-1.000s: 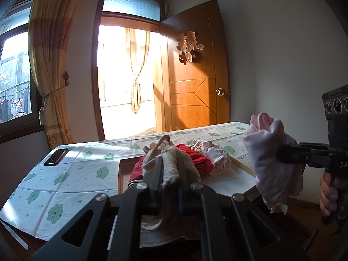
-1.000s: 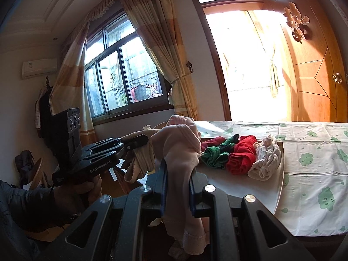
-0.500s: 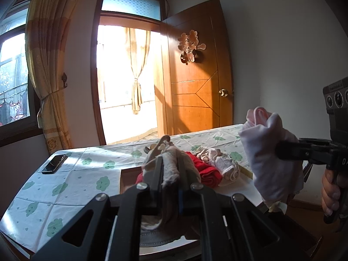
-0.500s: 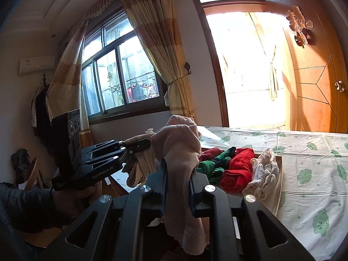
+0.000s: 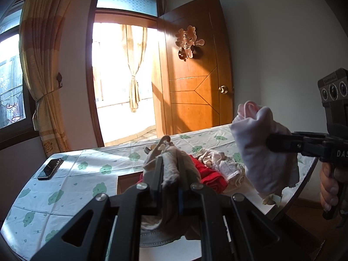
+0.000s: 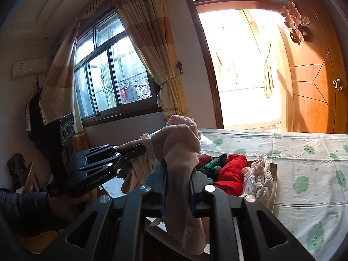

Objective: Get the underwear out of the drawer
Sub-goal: 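Lower both garments into the tray beside the other clothes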

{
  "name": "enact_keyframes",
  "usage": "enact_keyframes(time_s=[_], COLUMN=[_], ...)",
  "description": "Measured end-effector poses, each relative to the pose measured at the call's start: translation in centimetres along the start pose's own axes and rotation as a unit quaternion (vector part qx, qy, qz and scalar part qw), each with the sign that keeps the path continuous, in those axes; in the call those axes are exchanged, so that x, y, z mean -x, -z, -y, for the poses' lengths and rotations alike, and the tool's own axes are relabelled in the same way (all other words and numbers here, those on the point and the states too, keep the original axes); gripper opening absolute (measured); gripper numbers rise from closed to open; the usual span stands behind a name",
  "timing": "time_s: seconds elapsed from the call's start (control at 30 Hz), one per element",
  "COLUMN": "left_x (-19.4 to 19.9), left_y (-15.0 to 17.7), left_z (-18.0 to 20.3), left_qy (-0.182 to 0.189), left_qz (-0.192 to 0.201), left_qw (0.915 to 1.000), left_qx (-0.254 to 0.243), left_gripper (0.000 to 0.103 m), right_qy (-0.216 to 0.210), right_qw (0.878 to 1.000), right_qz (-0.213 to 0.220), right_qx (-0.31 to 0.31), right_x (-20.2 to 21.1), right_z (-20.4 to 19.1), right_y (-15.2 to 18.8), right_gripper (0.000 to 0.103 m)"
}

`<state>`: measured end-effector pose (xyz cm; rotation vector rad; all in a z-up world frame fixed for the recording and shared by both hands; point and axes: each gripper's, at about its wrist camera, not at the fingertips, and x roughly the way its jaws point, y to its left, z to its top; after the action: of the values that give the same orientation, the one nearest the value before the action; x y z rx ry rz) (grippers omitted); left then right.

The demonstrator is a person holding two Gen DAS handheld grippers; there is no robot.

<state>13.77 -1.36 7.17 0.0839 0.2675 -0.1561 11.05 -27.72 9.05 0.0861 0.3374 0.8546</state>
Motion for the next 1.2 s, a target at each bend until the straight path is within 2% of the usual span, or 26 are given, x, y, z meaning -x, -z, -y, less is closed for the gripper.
enact_keyframes(time_s=[0.43,0.83,1.2], left_x=[-2.9,-6.7,-8.6], left_y=[-1.6,-2.2,-2.6], left_z=[-0.6,-1.7,-1.3], left_qy=[0.007,0.018,0.016], left_qz=[-0.017,-0.050,-0.066], left_qw=[0.9998,0.9982,0.9976], left_qx=[0.003,0.026,0.017], left_gripper=[0.007,0.007,0.007], right_qy=[0.013,0.025,0.033], right_qw=[1.000,0.999,0.998], right_qz=[-0.009,-0.022,-0.032], right_qx=[-0.007,-0.032,-0.036], right_x=[-2.1,-4.1,-5.8], right_z=[2.0,4.9,6.1], right_y=[-1.8,-3.3,-4.4], right_gripper=[0.018,0.018,0.018])
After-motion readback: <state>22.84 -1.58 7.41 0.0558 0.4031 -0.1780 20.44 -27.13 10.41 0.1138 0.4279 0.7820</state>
